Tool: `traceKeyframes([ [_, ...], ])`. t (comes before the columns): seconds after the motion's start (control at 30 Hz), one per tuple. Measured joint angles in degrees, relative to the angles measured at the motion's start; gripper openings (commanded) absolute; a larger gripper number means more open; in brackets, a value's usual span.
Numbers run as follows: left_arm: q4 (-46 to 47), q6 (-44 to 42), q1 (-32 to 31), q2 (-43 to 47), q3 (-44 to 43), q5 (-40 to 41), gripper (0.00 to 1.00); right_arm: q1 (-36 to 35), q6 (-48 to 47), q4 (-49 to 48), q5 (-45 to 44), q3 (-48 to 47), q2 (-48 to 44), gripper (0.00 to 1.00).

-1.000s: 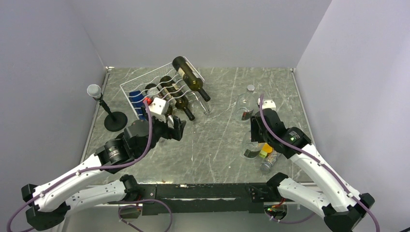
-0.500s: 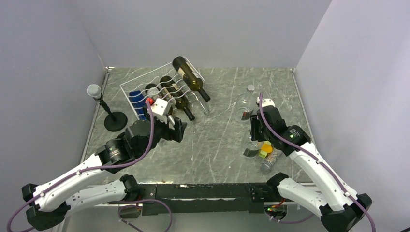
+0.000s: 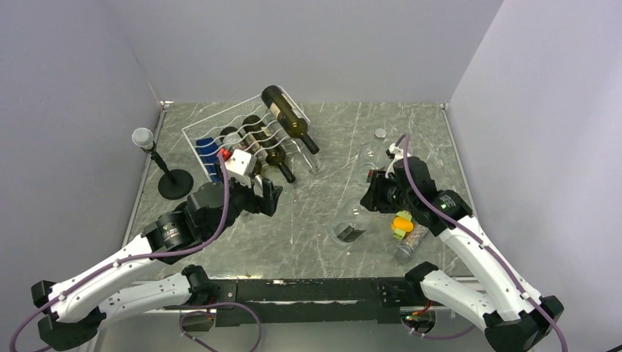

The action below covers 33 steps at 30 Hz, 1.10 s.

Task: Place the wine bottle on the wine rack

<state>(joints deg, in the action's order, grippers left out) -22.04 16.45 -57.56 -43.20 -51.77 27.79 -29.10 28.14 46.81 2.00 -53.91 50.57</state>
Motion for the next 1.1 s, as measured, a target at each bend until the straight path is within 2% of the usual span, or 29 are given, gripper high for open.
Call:
traceKeyframes([
  [0.17, -0.09, 0.81, 0.0, 0.57, 0.0, -0.02, 0.99, 0.09, 5.99, -5.57, 4.17, 1.97, 0.0, 0.0],
  [0.4, -0.26, 1.42, 0.0, 1.46, 0.0, 0.04, 0.99, 0.09, 16.48, -18.27, 8.81, 8.11, 0.72, 0.0],
  [0.63, -1.6, 1.81, 0.0, 2.8, 0.0, 0.55, 0.99, 0.09, 24.0, -30.12, 9.9, 10.99, 1.68, 0.0],
  [1.1, -2.71, 1.7, 0.0, 5.84, -0.98, 5.25, 0.99, -0.72, 32.17, -50.69, 9.84, 15.02, 5.95, 0.0],
])
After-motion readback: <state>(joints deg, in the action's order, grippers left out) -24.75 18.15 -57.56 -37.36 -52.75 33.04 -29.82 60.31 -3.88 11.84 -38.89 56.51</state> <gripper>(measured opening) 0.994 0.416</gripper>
